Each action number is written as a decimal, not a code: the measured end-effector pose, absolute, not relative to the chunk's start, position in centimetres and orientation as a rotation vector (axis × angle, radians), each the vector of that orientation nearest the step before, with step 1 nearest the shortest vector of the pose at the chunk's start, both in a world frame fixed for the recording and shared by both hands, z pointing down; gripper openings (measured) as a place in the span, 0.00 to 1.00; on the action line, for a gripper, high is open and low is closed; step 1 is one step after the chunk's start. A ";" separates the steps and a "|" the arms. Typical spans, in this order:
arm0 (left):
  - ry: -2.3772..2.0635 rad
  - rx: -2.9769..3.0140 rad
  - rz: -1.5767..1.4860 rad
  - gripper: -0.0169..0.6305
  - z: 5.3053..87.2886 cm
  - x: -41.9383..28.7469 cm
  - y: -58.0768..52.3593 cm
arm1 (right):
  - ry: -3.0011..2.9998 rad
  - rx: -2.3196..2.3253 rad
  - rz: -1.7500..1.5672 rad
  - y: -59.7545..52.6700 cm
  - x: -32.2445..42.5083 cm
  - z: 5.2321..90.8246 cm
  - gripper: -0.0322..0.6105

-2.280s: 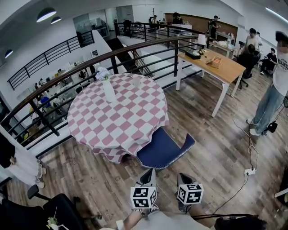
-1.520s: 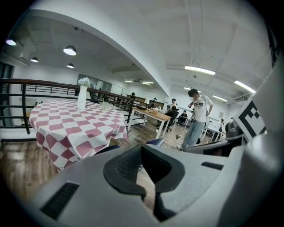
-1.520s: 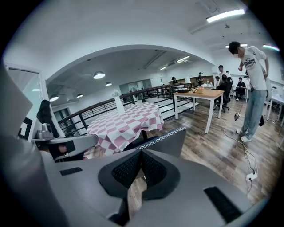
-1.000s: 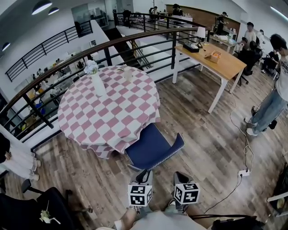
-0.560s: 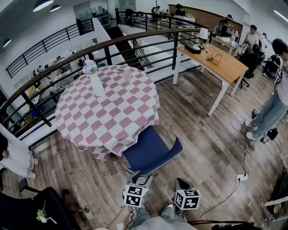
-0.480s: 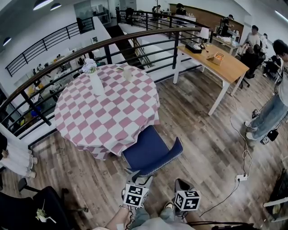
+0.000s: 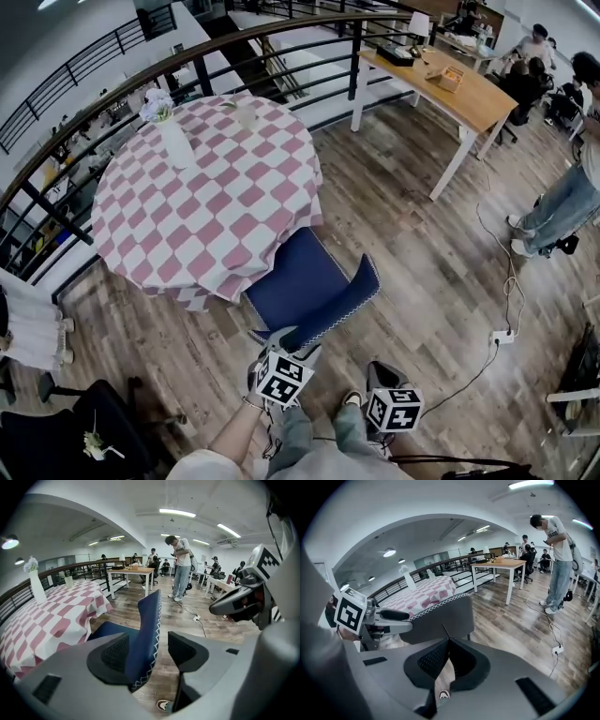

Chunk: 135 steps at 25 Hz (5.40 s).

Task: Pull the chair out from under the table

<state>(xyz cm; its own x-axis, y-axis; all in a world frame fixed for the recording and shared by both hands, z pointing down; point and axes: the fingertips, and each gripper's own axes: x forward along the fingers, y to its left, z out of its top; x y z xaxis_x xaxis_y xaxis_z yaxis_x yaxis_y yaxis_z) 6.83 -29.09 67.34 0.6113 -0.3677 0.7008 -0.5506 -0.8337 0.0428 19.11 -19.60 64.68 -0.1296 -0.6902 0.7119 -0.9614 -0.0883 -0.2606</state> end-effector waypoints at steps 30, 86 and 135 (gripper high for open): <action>-0.472 2.495 1.299 0.21 71.5 8.9 -29.8 | -1.822 1.802 1.133 -18.9 20.9 65.9 0.08; -0.235 2.424 1.348 0.19 71.8 13.5 -10.5 | -1.984 1.798 1.015 -15.9 24.6 60.6 0.08; 0.471 2.026 1.232 0.45 66.6 10.7 -4.2 | -2.096 1.548 1.016 -21.1 22.2 61.1 0.08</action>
